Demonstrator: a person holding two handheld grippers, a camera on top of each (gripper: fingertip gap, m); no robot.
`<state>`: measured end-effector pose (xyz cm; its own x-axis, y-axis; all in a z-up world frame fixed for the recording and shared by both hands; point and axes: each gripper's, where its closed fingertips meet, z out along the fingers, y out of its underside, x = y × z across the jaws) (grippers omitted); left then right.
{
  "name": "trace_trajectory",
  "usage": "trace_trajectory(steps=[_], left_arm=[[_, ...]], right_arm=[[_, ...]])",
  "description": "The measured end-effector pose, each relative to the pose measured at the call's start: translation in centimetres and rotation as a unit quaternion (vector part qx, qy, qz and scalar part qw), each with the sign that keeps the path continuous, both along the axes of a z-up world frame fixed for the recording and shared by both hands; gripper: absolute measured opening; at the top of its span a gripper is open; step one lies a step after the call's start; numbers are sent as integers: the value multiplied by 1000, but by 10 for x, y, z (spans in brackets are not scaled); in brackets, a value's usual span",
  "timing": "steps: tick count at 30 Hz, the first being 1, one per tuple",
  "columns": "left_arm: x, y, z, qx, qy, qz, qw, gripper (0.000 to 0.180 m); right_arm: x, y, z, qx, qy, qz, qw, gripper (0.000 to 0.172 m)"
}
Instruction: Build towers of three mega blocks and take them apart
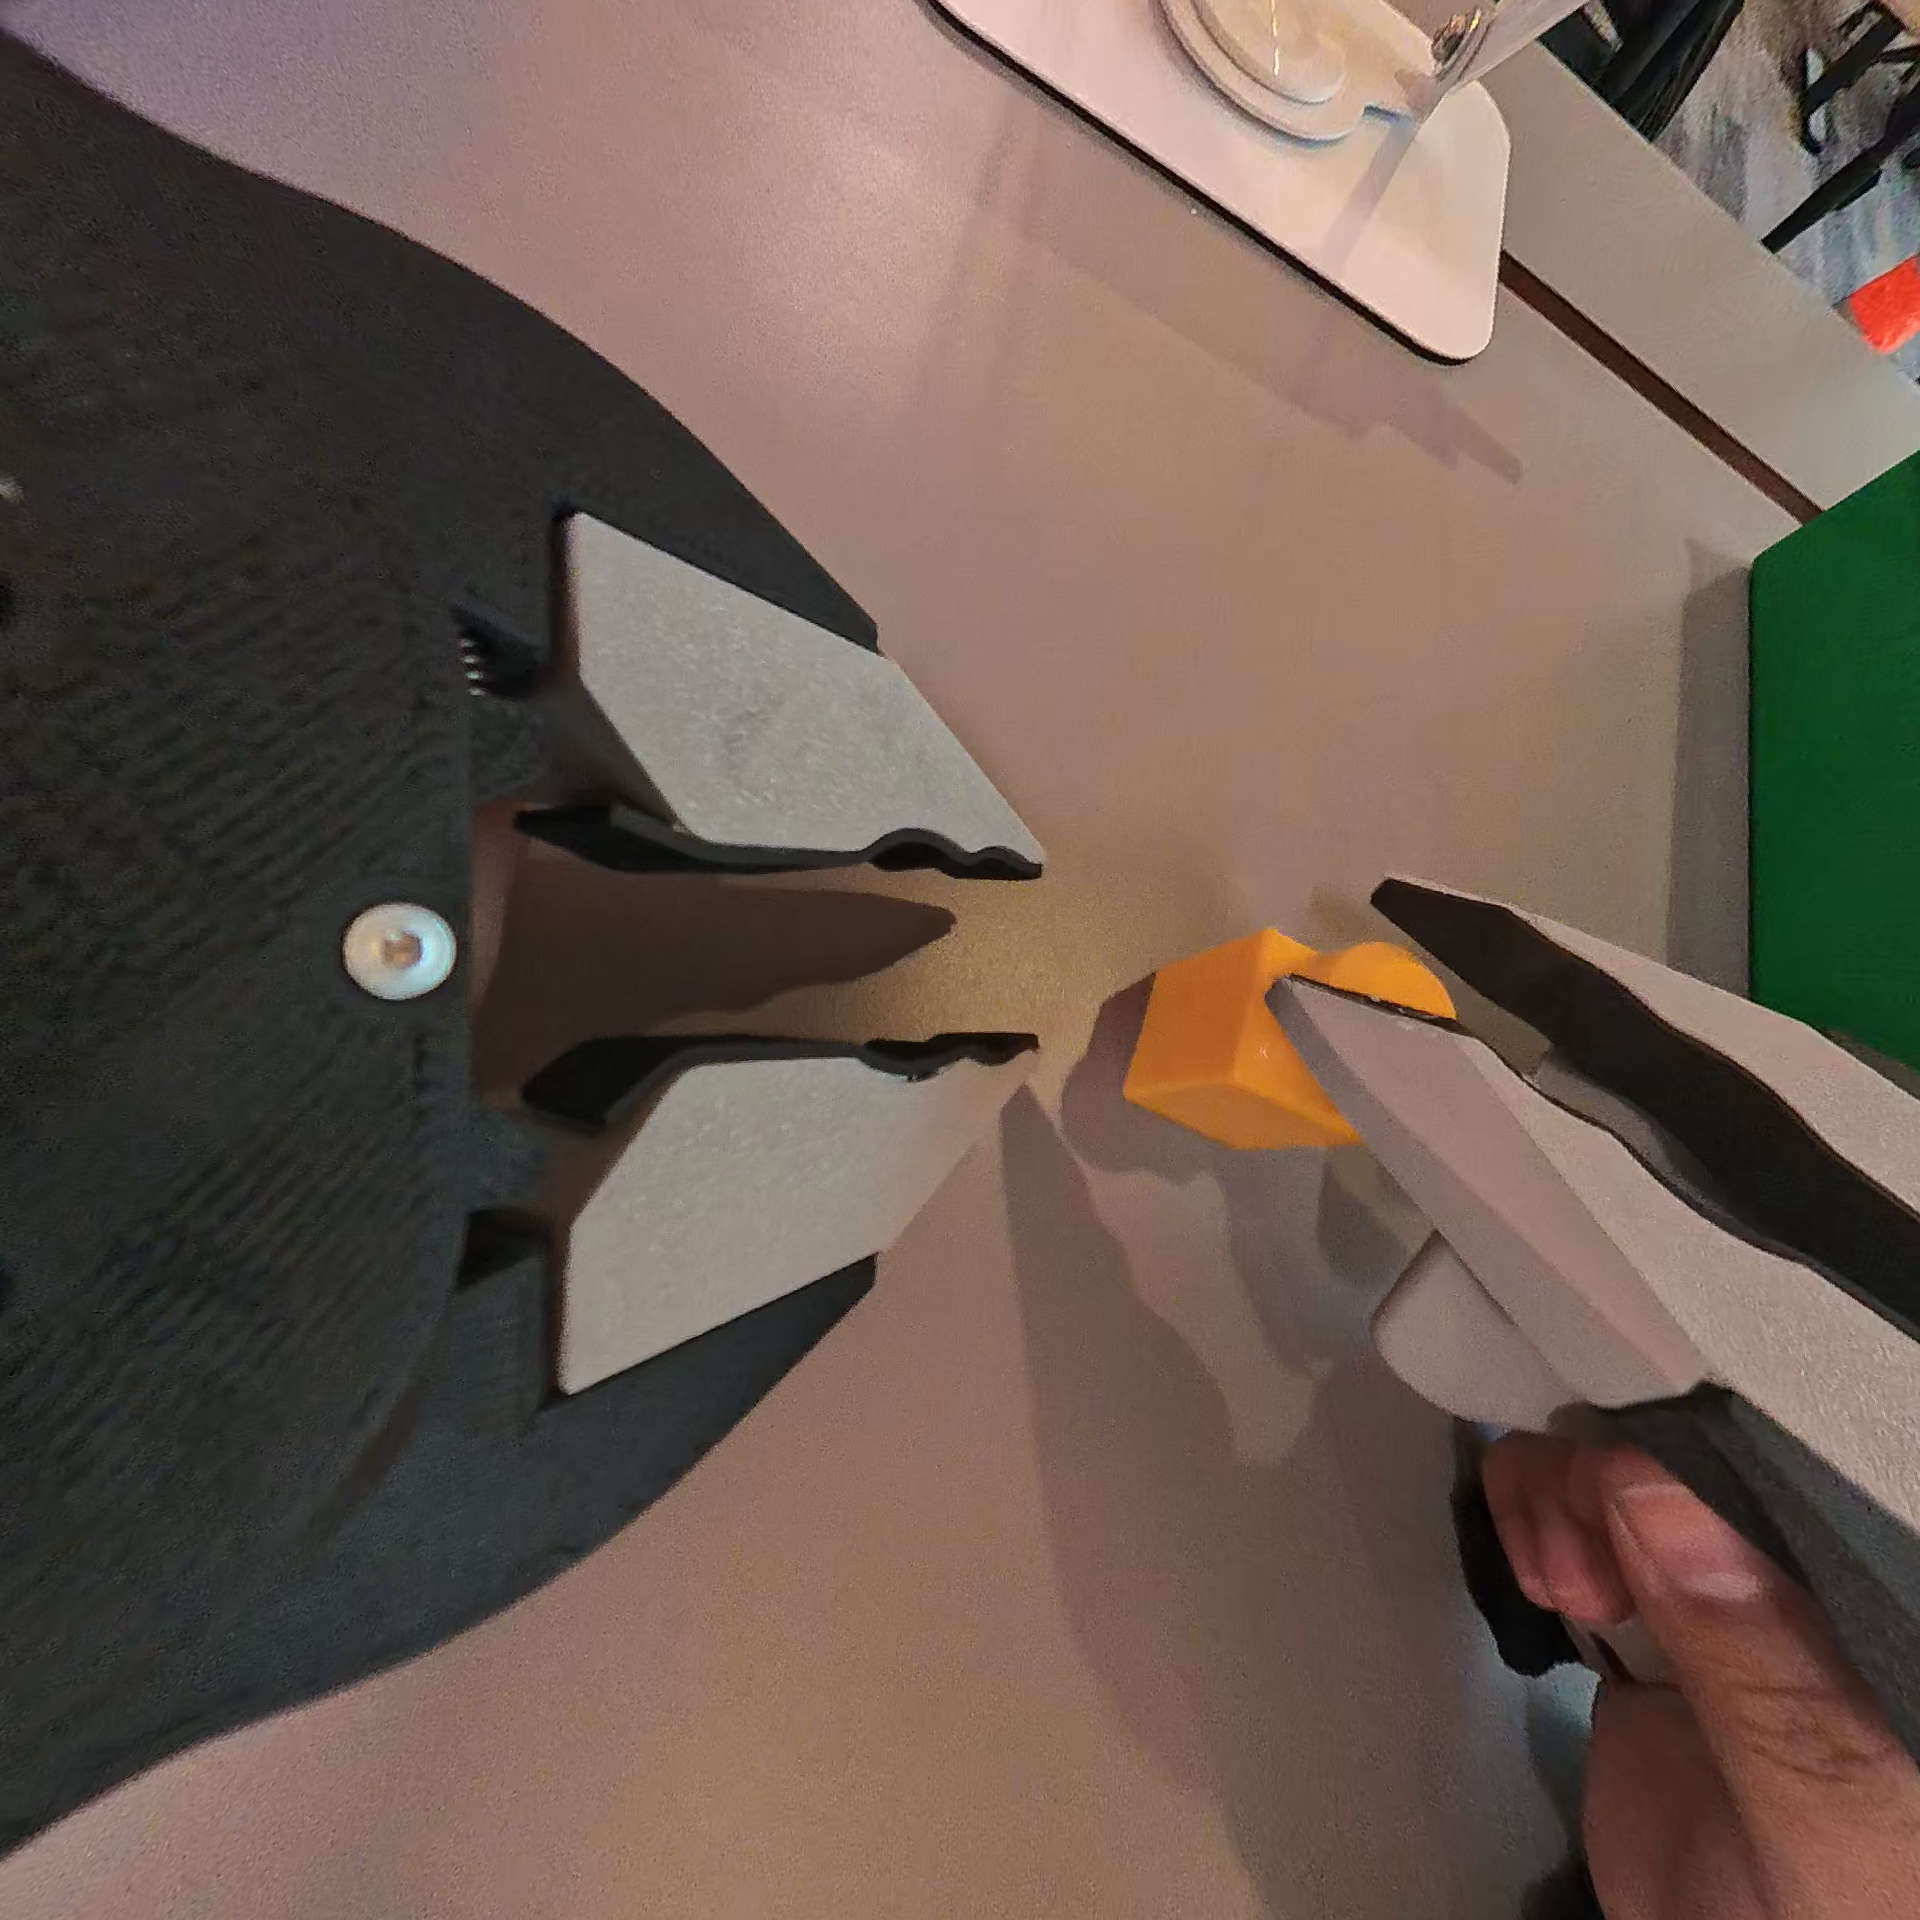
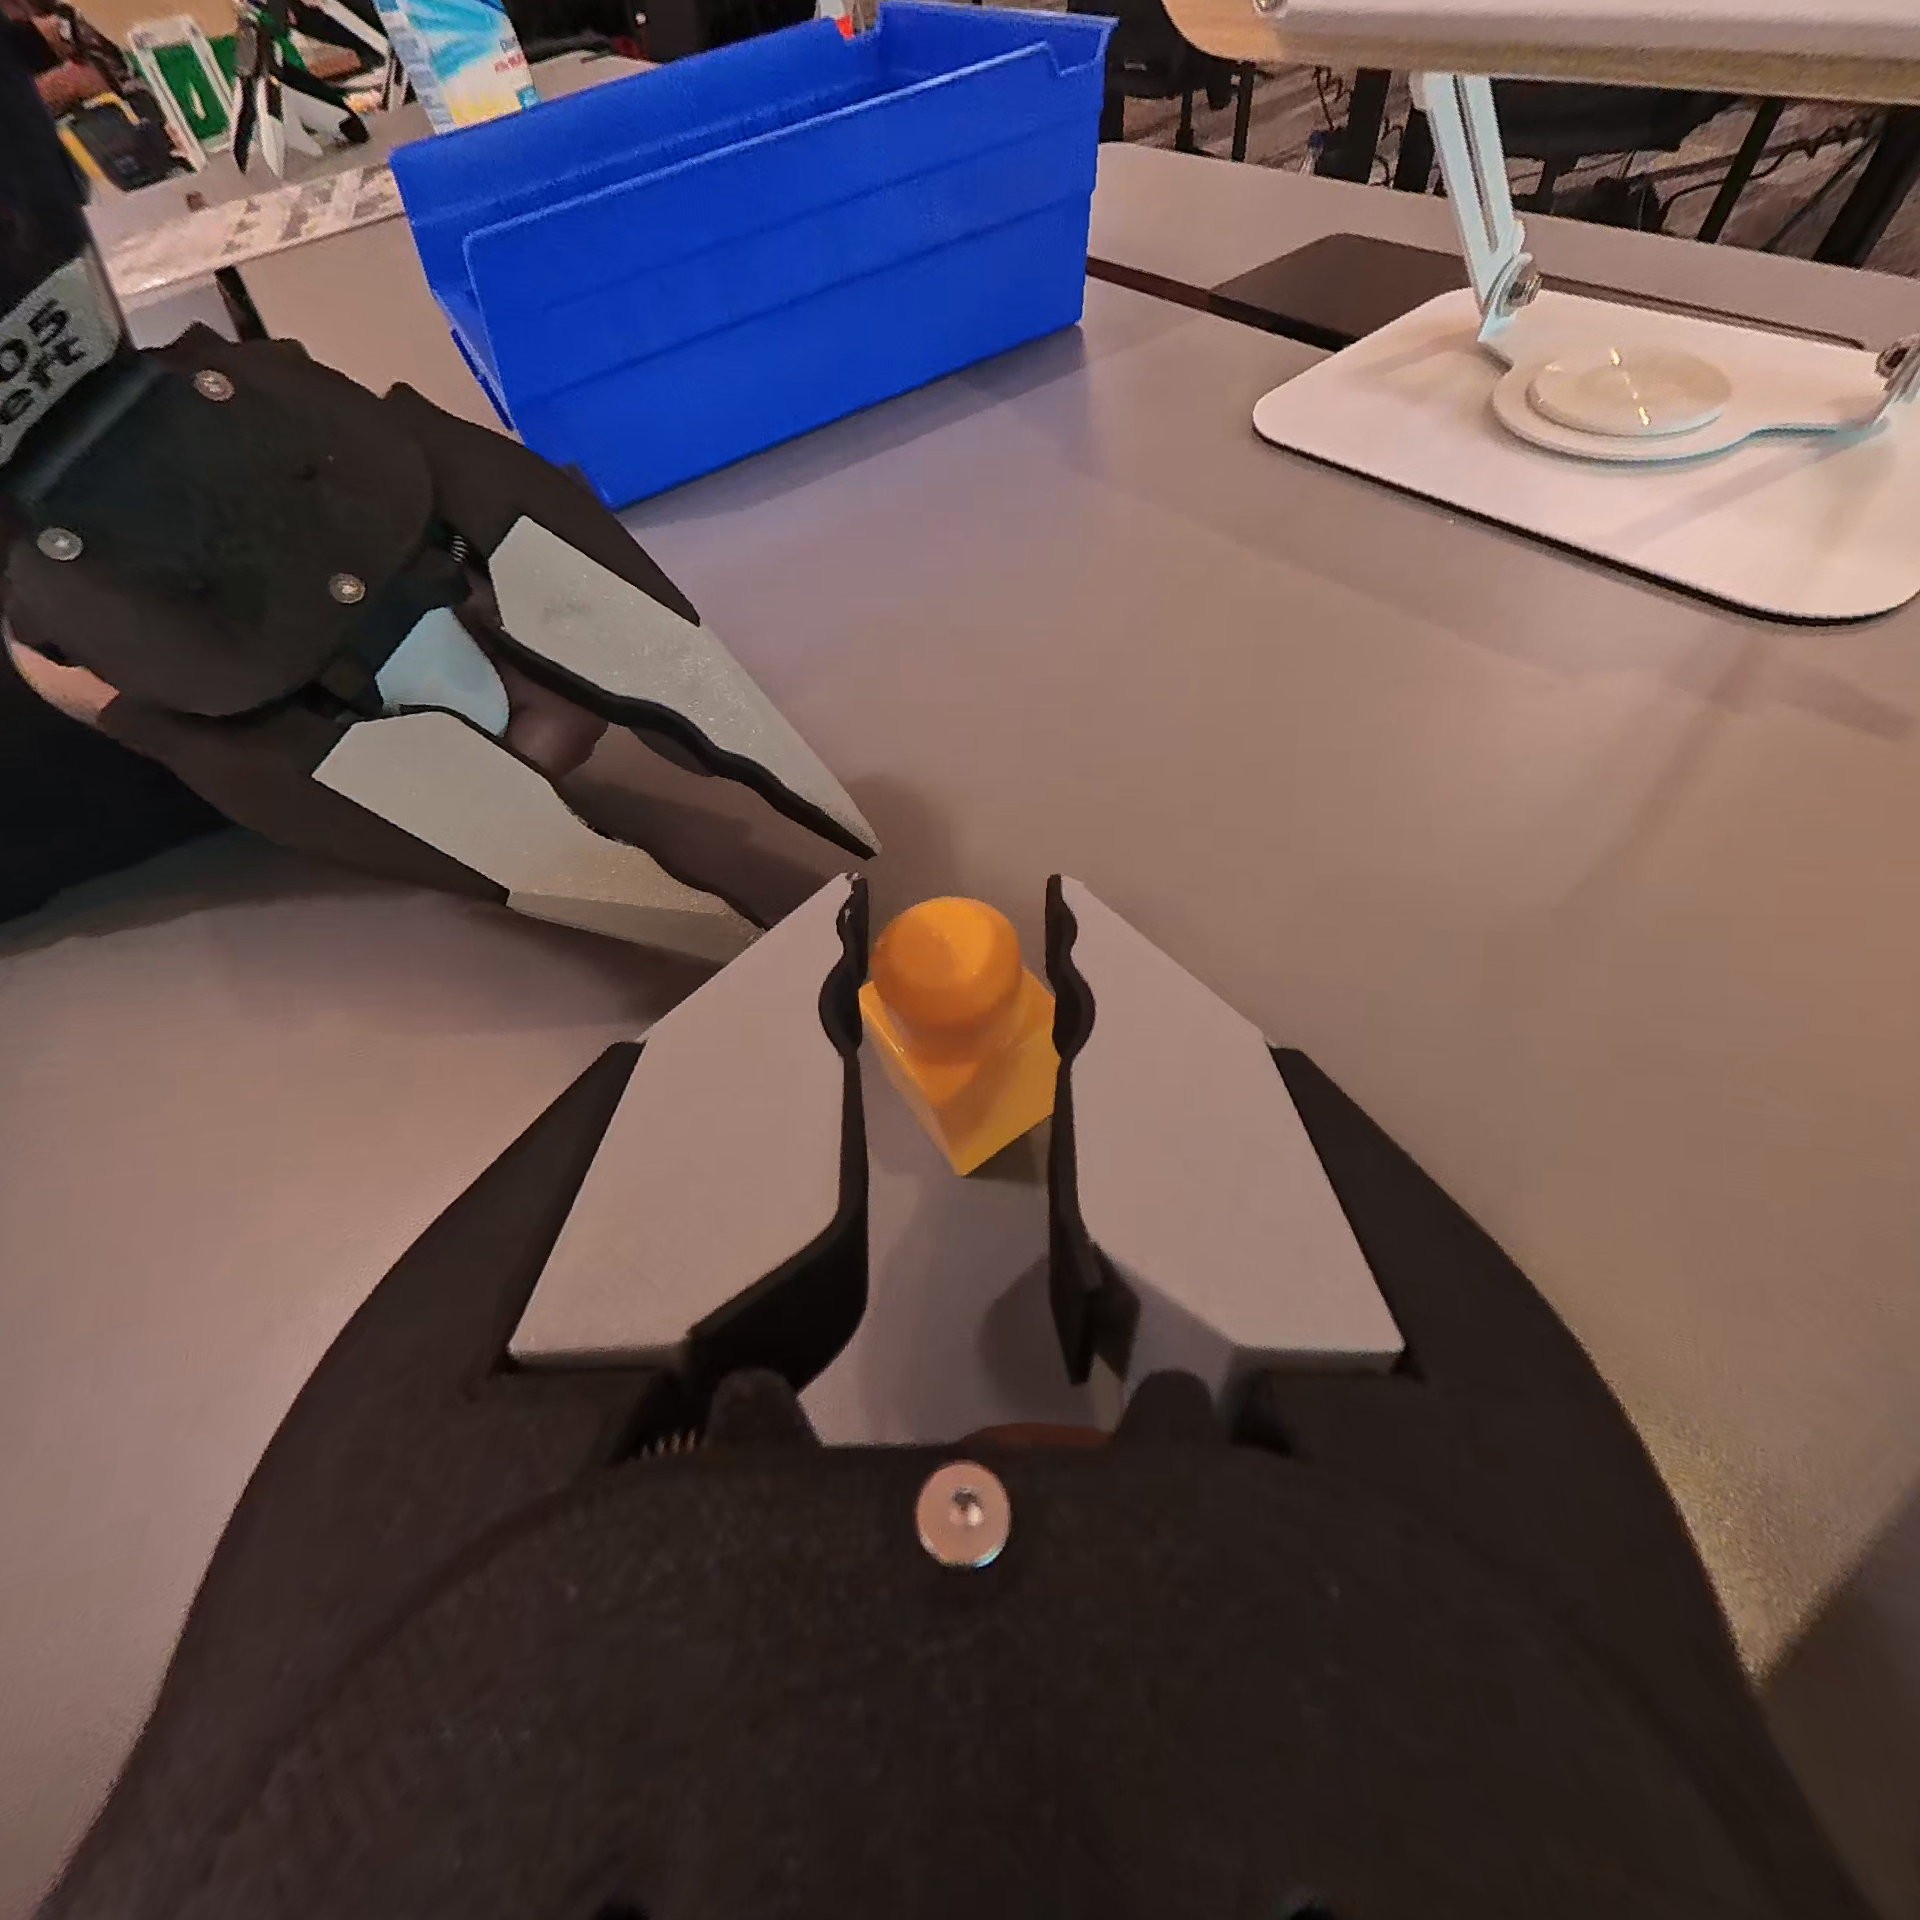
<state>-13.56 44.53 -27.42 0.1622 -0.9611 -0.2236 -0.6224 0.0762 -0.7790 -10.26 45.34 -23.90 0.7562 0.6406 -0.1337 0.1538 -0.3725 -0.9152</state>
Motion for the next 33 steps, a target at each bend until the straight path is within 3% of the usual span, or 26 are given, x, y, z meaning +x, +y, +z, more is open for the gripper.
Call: trace_trajectory(steps=[6,10,14,17,20,24,26,31,32,33], left_arm=[[-9,6,15,-24,-20,12,999,37],[-34,29,60,-27,-80,51,995,47],[-101,83,133,-6,-144,110,983,48],[-171,157,163,39,-116,194,973,48],[-236,230,138,-14,-11,277,961,53],[-321,304,62,-90,164,424,886,61],[-343,317,35,-98,222,450,859,57],[-353,327,4,-124,267,474,830,57],[-352,325,0,-130,274,474,826,73],[-349,323,0,-129,282,468,828,75]], right_arm=[[2,-4,20,43,13,-2,999,33],[9,-9,38,85,14,-16,996,32],[18,-17,53,120,25,-25,992,30],[18,-20,64,128,47,-19,990,30],[14,-21,65,123,55,-10,991,30],[9,-23,59,104,56,3,993,31],[10,-22,55,97,47,2,994,31],[13,-23,56,101,45,-1,994,30],[13,-23,56,101,47,0,994,30],[14,-24,57,100,49,0,994,30]])
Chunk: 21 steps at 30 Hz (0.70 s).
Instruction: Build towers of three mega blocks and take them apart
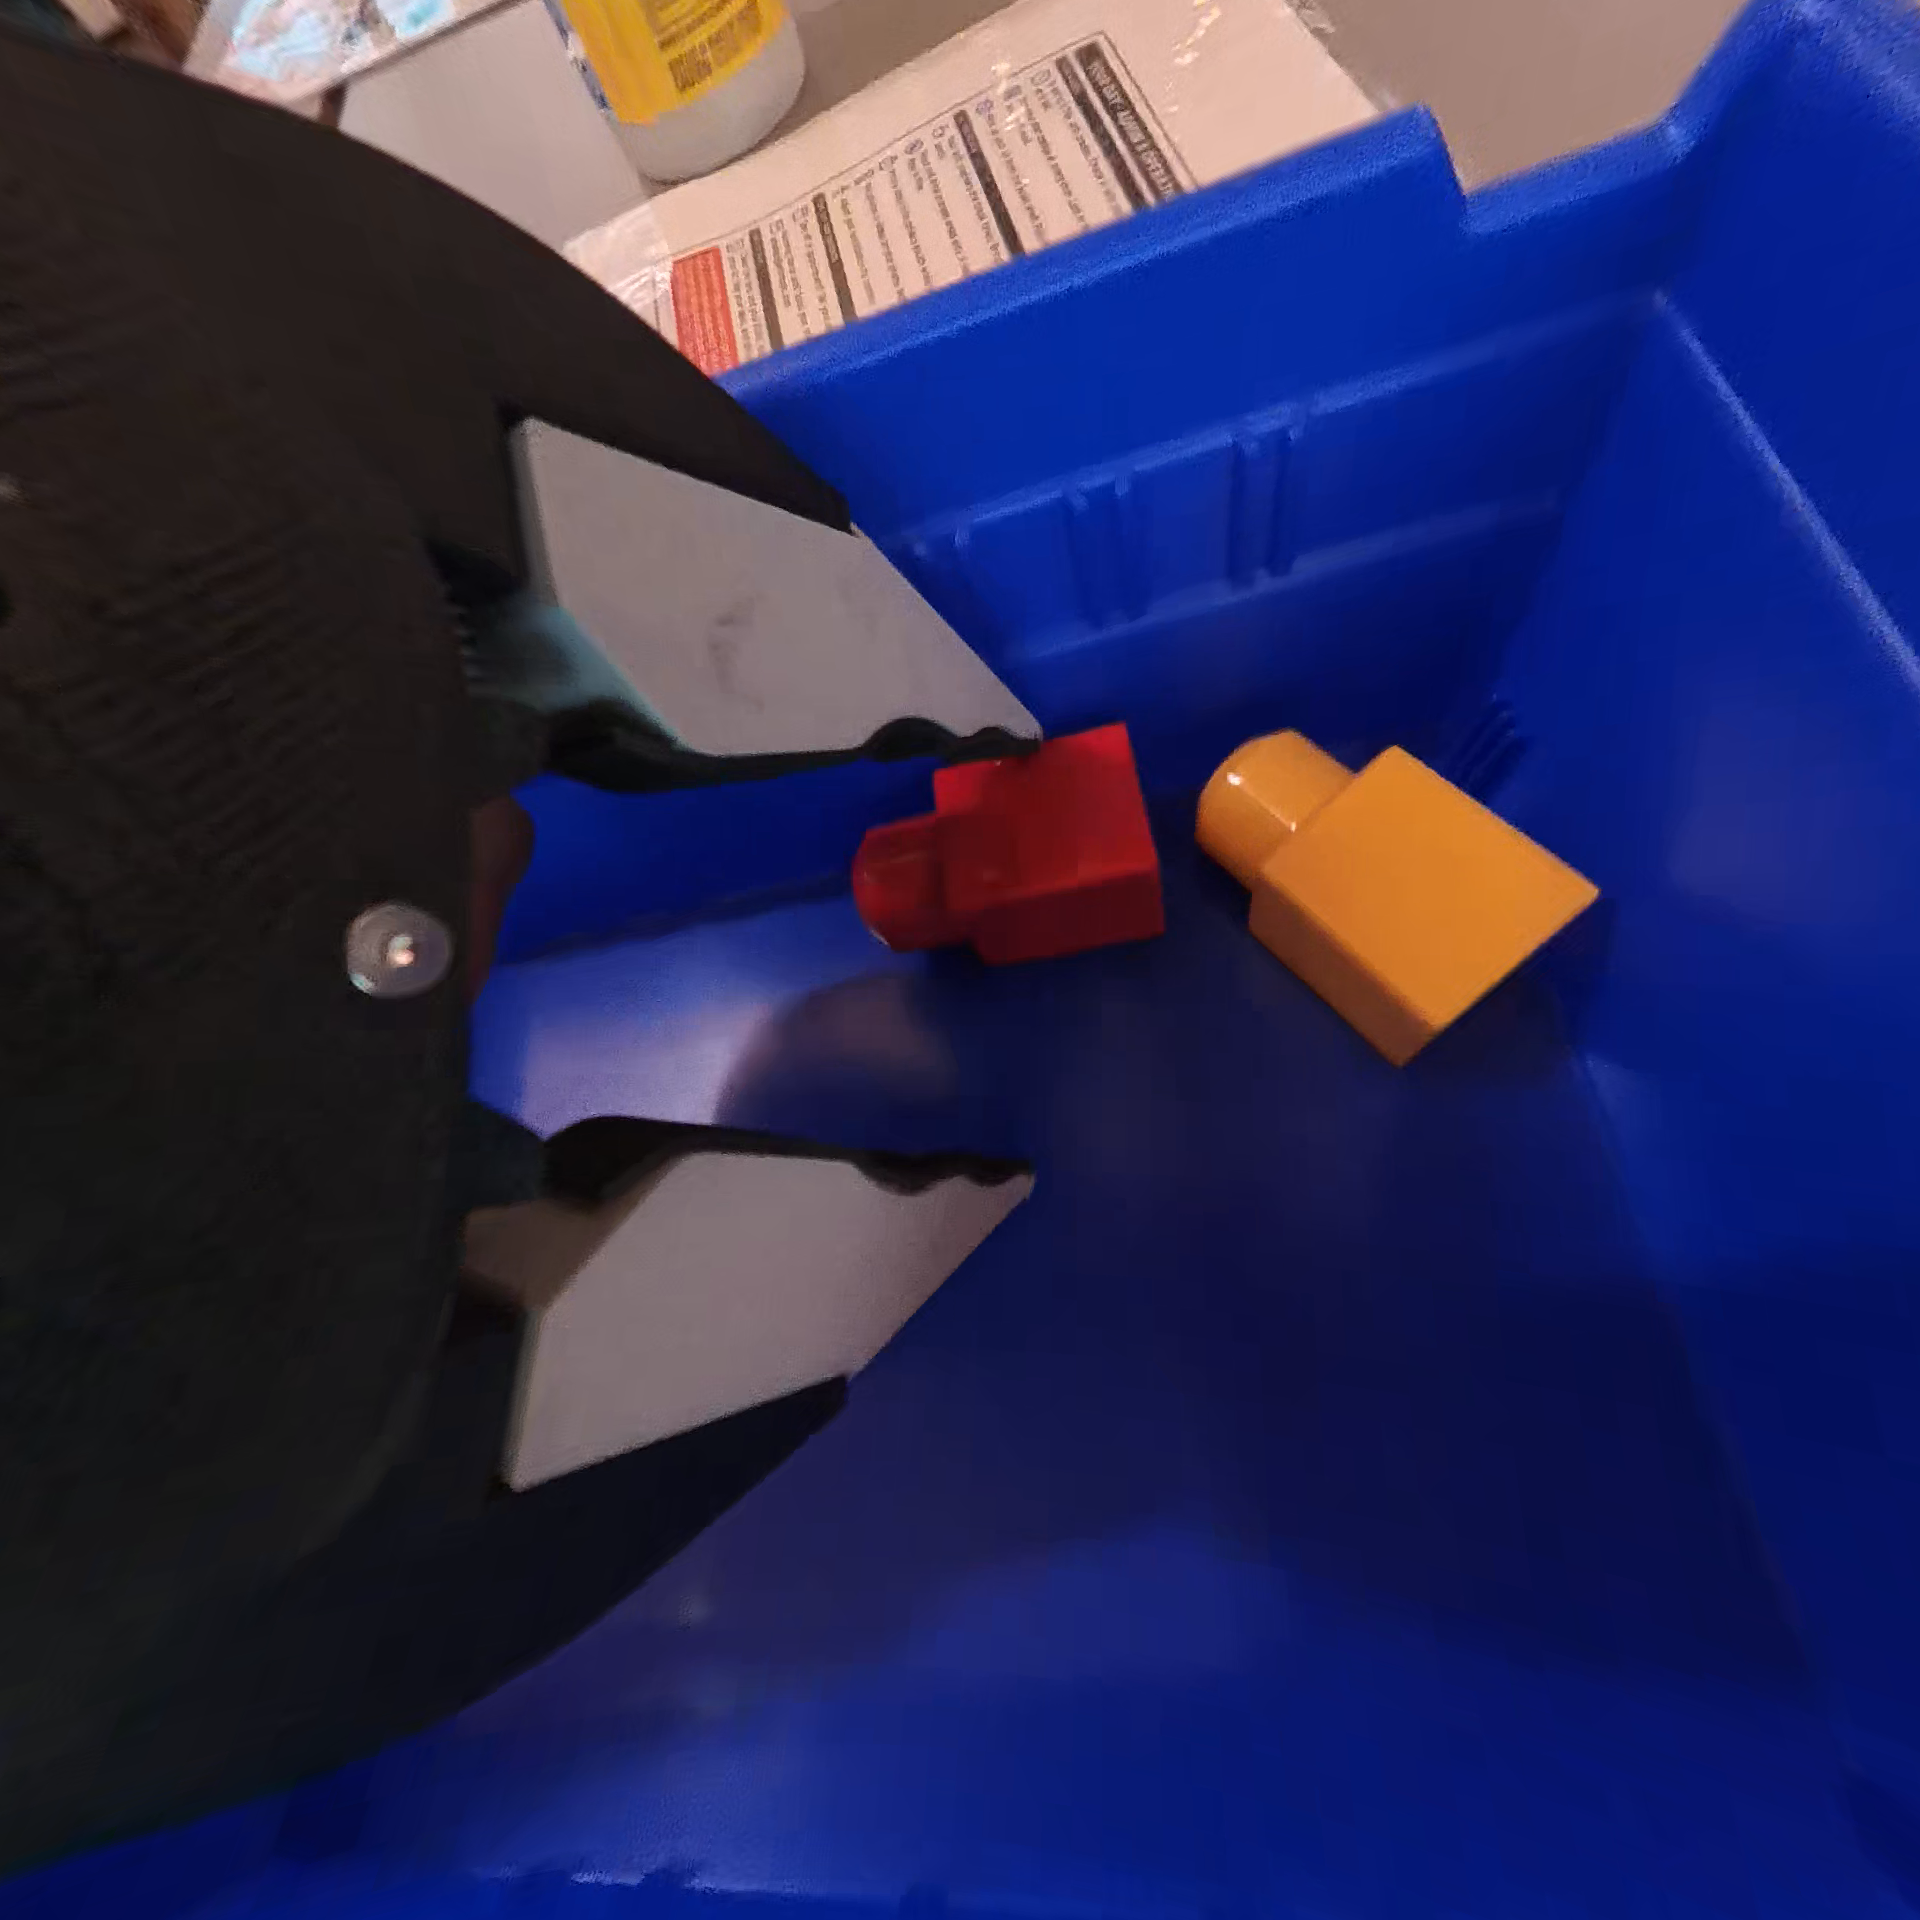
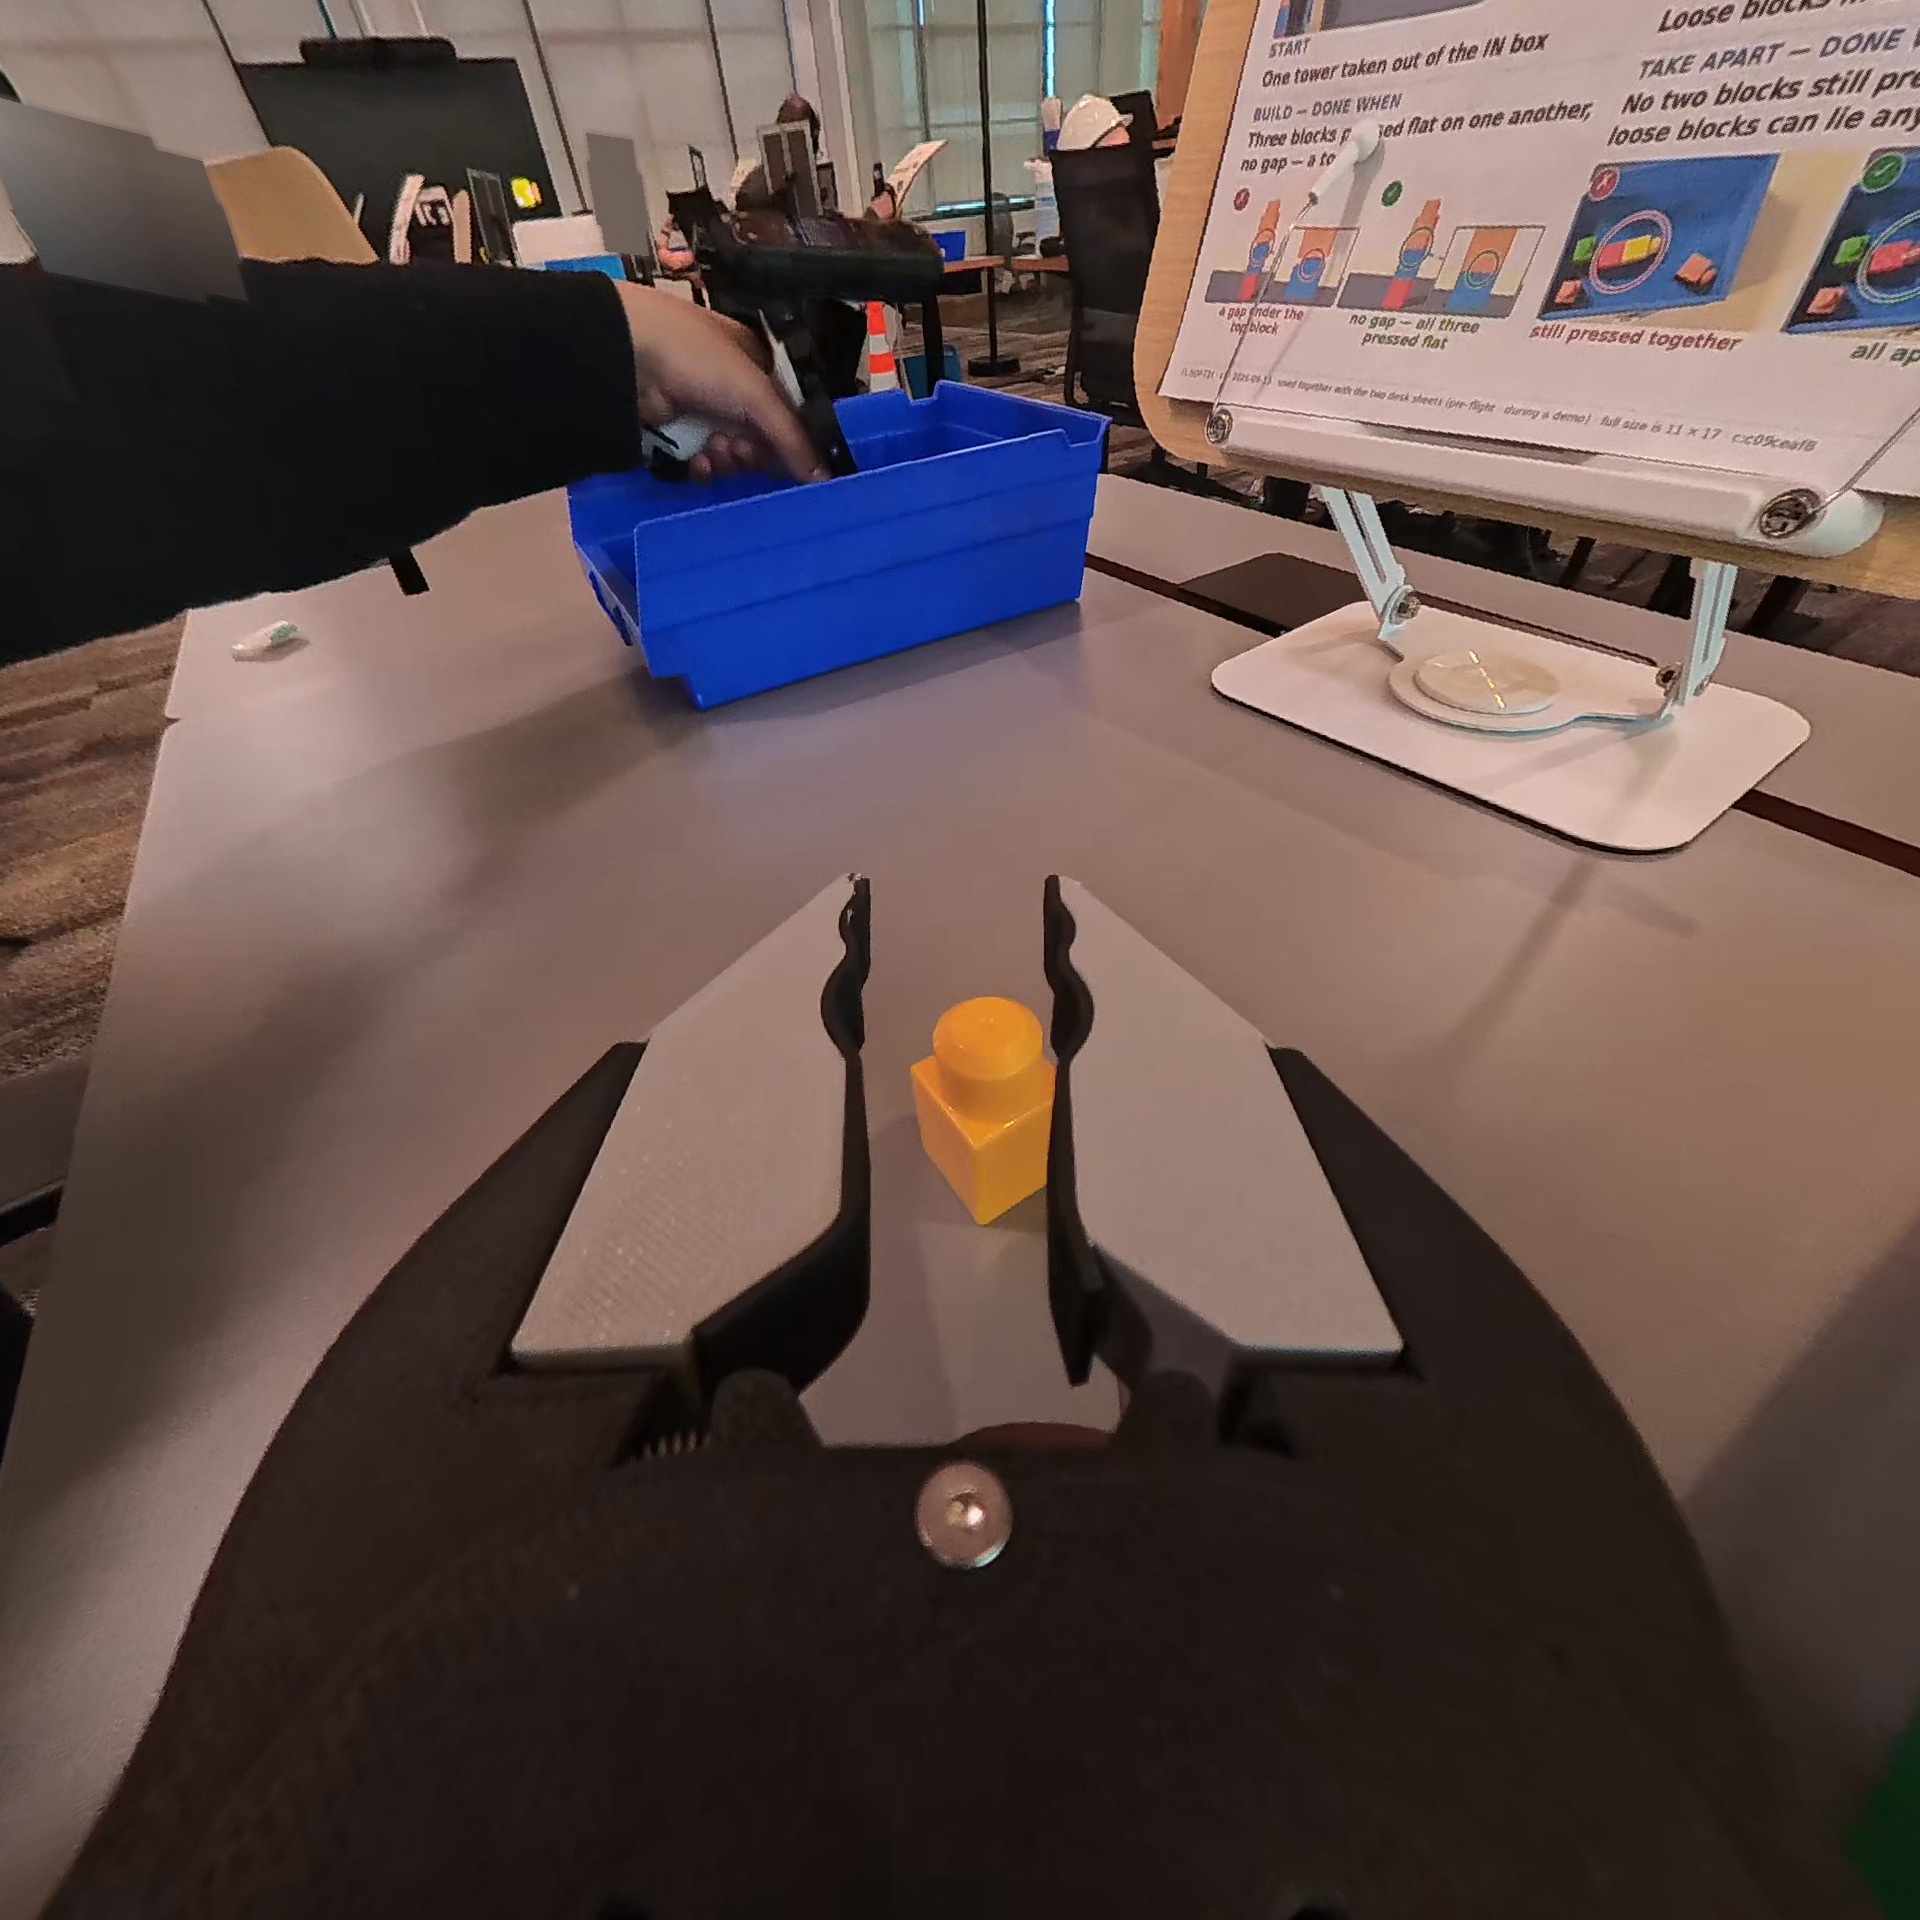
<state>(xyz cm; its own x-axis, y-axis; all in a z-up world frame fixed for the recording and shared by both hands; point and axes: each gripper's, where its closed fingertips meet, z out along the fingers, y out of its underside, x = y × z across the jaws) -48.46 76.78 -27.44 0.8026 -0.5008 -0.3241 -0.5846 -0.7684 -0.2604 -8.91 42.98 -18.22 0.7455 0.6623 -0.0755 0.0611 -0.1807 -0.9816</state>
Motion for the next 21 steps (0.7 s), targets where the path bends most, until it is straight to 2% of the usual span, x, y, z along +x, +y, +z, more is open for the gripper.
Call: trace_trajectory(steps=[2,4,5,7,12,17,20,21], left_arm=[[15,-12,4,-25,-8,-28,999,66],[50,-29,16,-52,-79,-64,993,47],[58,-29,25,-42,-91,-69,993,48],[55,-22,38,-6,-47,-76,996,54],[69,-40,18,-59,-47,-110,991,64],[75,-50,-3,-92,-91,-94,987,65],[62,-47,-13,-90,-77,-78,990,61],[62,-44,-11,-81,-88,-71,990,52]], right_arm=[[0,-1,1,1,2,1,1000,30],[-1,-2,3,2,2,4,1000,30],[-1,-3,4,4,3,5,1000,30],[-3,-4,6,8,2,8,1000,30],[-4,-6,6,11,-4,9,1000,30],[-5,-5,4,7,-1,12,1000,30],[-5,-5,4,7,-4,11,1000,30],[-4,-5,4,7,-4,10,1000,30]])
